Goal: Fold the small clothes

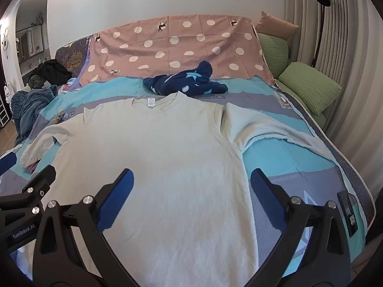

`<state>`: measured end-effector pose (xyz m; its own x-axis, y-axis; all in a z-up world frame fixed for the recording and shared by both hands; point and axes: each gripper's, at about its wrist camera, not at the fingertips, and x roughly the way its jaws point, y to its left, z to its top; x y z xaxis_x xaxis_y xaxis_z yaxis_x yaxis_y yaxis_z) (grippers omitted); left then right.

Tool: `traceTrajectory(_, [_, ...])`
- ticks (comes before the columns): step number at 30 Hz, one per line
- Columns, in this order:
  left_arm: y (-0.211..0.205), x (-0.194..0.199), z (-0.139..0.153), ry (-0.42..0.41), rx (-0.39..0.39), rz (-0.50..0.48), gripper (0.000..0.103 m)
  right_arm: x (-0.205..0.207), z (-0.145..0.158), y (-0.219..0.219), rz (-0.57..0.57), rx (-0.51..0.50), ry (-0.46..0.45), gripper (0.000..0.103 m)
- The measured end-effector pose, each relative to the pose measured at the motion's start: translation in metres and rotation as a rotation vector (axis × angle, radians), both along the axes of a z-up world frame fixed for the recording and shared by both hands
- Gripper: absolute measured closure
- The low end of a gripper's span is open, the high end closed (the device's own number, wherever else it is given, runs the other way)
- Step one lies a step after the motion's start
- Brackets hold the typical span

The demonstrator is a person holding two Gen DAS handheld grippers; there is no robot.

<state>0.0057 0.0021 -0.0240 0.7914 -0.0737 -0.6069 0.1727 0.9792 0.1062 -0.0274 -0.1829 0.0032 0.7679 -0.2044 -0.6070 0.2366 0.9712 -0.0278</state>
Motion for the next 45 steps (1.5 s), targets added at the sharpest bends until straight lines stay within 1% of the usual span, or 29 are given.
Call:
traceTrajectory(3, [0.001, 0.001, 0.001, -0.009, -0.006, -0.001, 0.001, -0.004, 0.002, -0.003, -0.008, 0.006, -0.045, 0.004])
traceTrajectory(5, [0.001, 0.002, 0.002, -0.012, -0.004, -0.005, 0.001, -0.011, 0.005, -0.005, 0.003, 0.035, -0.123, 0.004])
traceTrajectory(6, [0.001, 0.002, 0.002, -0.008, -0.013, -0.013, 0.001, -0.016, 0.006, -0.007, 0.011, 0.057, -0.177, 0.004])
traceTrajectory(8, [0.004, 0.006, 0.001, 0.03, -0.05, -0.024, 0.001, -0.019, 0.008, -0.011, 0.007, 0.074, -0.215, 0.004])
traceTrajectory(9, [0.006, 0.009, 0.001, 0.053, -0.064, -0.027, 0.001, -0.019, 0.008, -0.011, 0.008, 0.079, -0.214, 0.004])
traceTrajectory(10, [0.006, 0.009, 0.0, 0.058, -0.068, -0.026, 0.001, -0.019, 0.008, -0.012, 0.008, 0.08, -0.21, 0.004])
traceTrajectory(14, [0.003, 0.005, 0.0, 0.031, -0.032, -0.015, 0.001, -0.015, 0.008, -0.012, 0.012, 0.066, -0.187, 0.008])
traceTrajectory(21, [-0.001, 0.002, 0.006, 0.016, -0.003, -0.036, 0.001, -0.008, 0.009, -0.011, 0.017, 0.062, -0.14, 0.009])
traceTrajectory(24, [-0.003, -0.001, 0.007, -0.007, 0.028, -0.044, 0.005, -0.006, 0.007, -0.012, 0.006, 0.067, -0.108, 0.009])
traceTrajectory(25, [-0.003, -0.002, 0.007, -0.015, 0.03, -0.05, 0.008, -0.006, 0.006, -0.013, 0.01, 0.077, -0.103, 0.009])
traceTrajectory(29, [-0.001, -0.001, 0.007, -0.006, 0.023, -0.052, 0.009, -0.008, 0.007, -0.014, 0.018, 0.081, -0.111, 0.009])
traceTrajectory(32, [0.002, 0.0, 0.007, -0.009, 0.015, -0.046, 0.009, -0.009, 0.01, -0.011, 0.039, 0.079, -0.133, 0.009])
traceTrajectory(37, [0.007, 0.002, 0.006, -0.015, -0.007, -0.036, 0.009, -0.018, 0.018, -0.012, 0.042, 0.111, -0.241, 0.008])
traceTrajectory(39, [0.009, 0.002, 0.006, -0.015, -0.023, -0.044, 0.009, -0.019, 0.018, -0.012, 0.049, 0.13, -0.249, 0.008])
traceTrajectory(41, [0.009, 0.002, 0.004, -0.011, -0.016, -0.045, 0.009, -0.018, 0.016, -0.014, 0.047, 0.151, -0.252, 0.008])
traceTrajectory(45, [0.006, 0.001, 0.001, -0.014, 0.01, -0.054, 0.009, -0.011, 0.011, -0.012, 0.039, 0.142, -0.205, 0.008])
